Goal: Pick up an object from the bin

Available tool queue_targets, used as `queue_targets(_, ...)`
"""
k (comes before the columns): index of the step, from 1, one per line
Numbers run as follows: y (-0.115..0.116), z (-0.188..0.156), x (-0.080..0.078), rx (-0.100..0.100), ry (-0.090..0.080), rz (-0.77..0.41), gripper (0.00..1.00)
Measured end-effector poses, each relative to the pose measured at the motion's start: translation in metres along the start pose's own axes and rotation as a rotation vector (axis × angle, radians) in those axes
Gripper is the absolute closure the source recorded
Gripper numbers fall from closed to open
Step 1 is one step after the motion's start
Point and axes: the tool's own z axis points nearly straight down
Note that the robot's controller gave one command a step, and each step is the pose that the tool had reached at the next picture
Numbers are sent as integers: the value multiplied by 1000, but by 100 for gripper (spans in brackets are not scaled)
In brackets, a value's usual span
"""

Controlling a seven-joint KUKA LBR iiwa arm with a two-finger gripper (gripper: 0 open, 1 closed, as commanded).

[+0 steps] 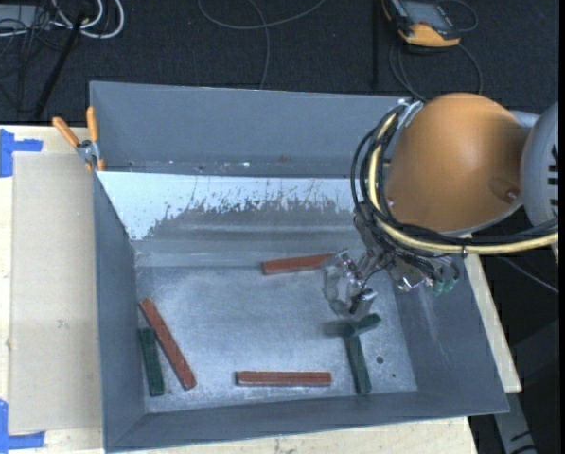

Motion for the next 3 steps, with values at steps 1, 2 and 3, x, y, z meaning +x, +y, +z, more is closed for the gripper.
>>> queue_targets(1, 1, 5, 1, -4, 8, 2, 0)
queue_targets(2, 35, 109, 4, -8, 18, 9, 0)
queue_targets(3, 34, 190, 14, -5, 11, -68, 0)
